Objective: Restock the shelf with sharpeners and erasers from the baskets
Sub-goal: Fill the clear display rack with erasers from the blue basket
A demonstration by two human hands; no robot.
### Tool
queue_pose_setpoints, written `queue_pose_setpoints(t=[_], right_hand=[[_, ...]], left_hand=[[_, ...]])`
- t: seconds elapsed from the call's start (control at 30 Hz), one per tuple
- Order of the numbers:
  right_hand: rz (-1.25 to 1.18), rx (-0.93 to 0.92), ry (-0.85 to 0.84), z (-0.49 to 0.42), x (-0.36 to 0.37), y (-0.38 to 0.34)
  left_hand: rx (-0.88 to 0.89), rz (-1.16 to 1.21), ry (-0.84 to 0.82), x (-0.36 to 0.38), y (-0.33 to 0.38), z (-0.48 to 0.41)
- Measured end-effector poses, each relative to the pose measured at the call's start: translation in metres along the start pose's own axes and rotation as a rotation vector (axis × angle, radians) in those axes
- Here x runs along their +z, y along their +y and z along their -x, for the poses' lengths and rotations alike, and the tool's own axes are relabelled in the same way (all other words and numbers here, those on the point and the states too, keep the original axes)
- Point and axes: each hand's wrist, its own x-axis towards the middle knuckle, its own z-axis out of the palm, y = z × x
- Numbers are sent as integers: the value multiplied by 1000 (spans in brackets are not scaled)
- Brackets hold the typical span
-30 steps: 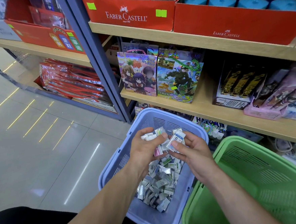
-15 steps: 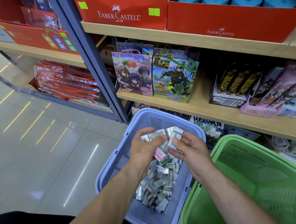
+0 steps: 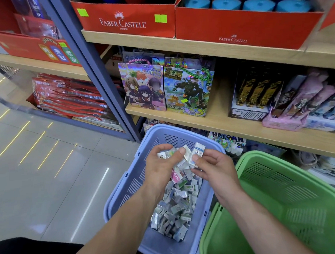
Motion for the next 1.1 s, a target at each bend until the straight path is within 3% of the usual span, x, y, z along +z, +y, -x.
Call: queue_pose_setpoints(t=[0.23,0.4,0.7,1.1], right_hand=[[67,1,-108,12,-21,-29],[102,-18,-113,18,-52,-68],[206,-200,-191,55,-118,-149],[113,-376,110,63,-149,-172]], left_hand=[[67,-88,-5,13,20,2],[134,-191,-120,32,46,15],[326,-317,-250,83,101,68],[324,-156,-272,132,124,81]])
